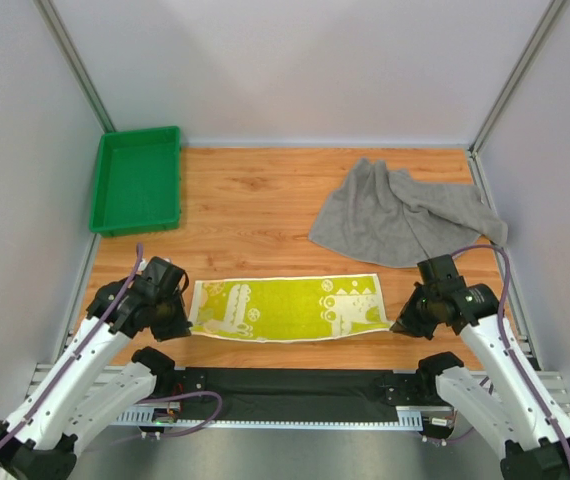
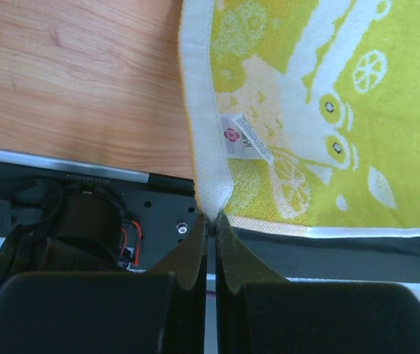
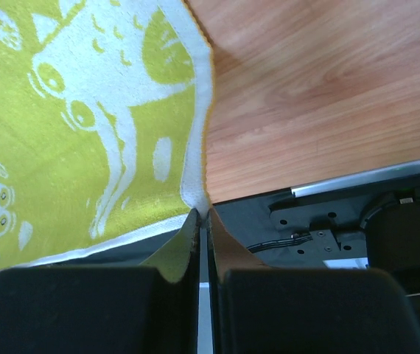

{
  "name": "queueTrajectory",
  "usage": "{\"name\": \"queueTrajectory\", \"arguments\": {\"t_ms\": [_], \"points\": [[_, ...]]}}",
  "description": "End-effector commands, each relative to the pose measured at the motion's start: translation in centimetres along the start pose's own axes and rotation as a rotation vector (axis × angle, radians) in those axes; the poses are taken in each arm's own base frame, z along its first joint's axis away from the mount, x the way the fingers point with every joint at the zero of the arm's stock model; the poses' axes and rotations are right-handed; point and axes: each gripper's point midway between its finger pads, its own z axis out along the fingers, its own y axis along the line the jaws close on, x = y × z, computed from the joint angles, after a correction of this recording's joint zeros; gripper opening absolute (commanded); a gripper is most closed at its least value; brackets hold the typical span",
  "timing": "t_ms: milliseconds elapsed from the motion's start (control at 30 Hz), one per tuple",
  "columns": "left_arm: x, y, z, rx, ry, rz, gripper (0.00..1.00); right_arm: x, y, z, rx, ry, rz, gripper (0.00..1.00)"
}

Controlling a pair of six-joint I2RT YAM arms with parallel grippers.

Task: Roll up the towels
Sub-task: Fold the towel

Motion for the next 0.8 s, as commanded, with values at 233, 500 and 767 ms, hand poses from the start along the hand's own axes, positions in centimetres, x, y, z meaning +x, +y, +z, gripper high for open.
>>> {"name": "queueTrajectory", "arguments": {"t_ms": [233,500,767], "points": [[-4.9,-2.6,0.8,-0.048,-0.016,0.079,0.00,-6.1,5.9,0.2,-0.033,-0.087,-0.119,0.00],[-7.7,-3.2,2.1,-0.062,0.011,0.083,0.00,-8.4,7.5,2.1,0.000,-0.081,-0.144,0.00],[-9.2,-3.2,4.3,-0.083,0.053,0.081,0.00,-10.7,8.8,3.2,0.018,-0.075,-0.147,0.00]]}}
